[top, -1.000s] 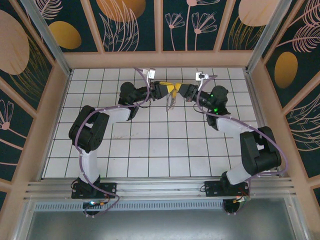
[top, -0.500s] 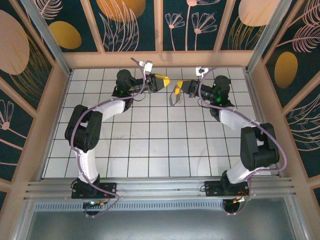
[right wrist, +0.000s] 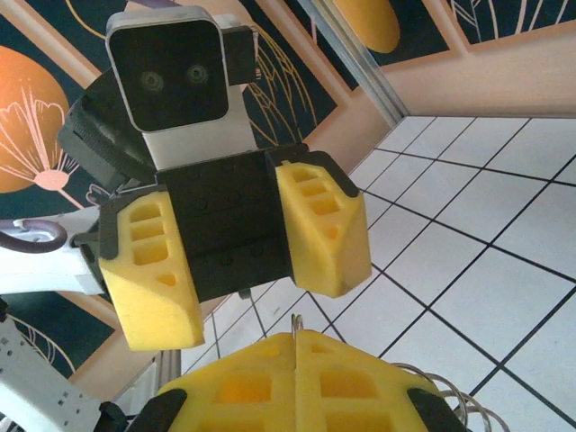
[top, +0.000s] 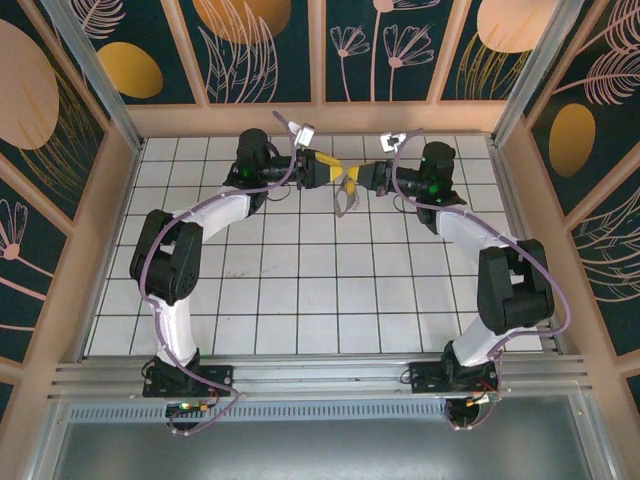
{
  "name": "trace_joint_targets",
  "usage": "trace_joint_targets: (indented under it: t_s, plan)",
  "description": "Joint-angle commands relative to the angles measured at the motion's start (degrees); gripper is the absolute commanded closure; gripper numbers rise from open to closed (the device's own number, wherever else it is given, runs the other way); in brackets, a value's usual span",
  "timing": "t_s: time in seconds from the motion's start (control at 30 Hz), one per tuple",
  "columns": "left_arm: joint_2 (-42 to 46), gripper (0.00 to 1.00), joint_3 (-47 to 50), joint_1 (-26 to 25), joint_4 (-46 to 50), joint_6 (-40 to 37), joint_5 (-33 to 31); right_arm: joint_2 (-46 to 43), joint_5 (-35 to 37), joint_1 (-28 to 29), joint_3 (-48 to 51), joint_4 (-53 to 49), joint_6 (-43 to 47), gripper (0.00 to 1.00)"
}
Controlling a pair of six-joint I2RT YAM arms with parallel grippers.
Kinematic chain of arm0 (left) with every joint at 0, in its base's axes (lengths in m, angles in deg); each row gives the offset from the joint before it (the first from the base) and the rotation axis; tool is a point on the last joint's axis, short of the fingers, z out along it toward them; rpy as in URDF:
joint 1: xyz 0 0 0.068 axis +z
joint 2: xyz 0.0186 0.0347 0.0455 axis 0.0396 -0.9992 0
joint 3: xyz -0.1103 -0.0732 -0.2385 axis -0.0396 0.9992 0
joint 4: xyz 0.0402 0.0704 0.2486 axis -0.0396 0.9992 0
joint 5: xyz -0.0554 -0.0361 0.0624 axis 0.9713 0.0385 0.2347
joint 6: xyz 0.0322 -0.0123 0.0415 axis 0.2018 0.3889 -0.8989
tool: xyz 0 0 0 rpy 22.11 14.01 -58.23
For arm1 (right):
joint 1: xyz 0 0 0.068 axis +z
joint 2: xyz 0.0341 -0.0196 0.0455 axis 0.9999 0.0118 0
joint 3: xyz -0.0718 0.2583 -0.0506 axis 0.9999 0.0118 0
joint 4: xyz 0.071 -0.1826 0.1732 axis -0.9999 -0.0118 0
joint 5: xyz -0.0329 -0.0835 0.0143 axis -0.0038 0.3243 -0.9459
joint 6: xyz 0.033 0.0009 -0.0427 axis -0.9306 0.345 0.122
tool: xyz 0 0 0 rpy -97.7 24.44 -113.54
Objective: Put the keys on the keyring
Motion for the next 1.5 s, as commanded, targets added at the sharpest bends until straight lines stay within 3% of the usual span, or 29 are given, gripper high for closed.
trace_joint_targets:
  t_s: [0.0, 0.4, 0.63, 1.13, 1.37, 1.47]
  plan:
    - [-0.70, 0.51, -1.88, -0.05, 0.93, -1.91, 2.11, 0.44, -2.27, 0.62, -2.45, 0.70, 1.77, 1.00]
    - [-1.41, 0.56, -1.64, -0.15, -0.73, -0.42, 3.34, 1.16, -1.93, 1.42, -2.93, 1.30, 1.49, 1.00]
    - [-1.70, 0.72, -1.22, -0.25, -2.59, 0.77, 4.60, 1.41, -1.25, 1.40, -3.18, 1.28, 1.36, 1.00]
    - [-1.99, 0.84, -0.83, -0.75, -5.88, 2.83, 5.01, 2.12, -1.49, 1.76, -3.23, 1.46, 1.26, 1.00]
    - [-1.86, 0.99, -1.18, -1.70, -6.24, 2.89, 5.20, 2.12, -1.45, 1.91, -3.23, 1.26, 1.46, 1.00]
    - [-1.72, 1.00, -1.09, -1.81, -6.56, 3.03, 4.76, 1.99, -1.19, 1.82, -3.40, 0.88, 1.55, 1.00]
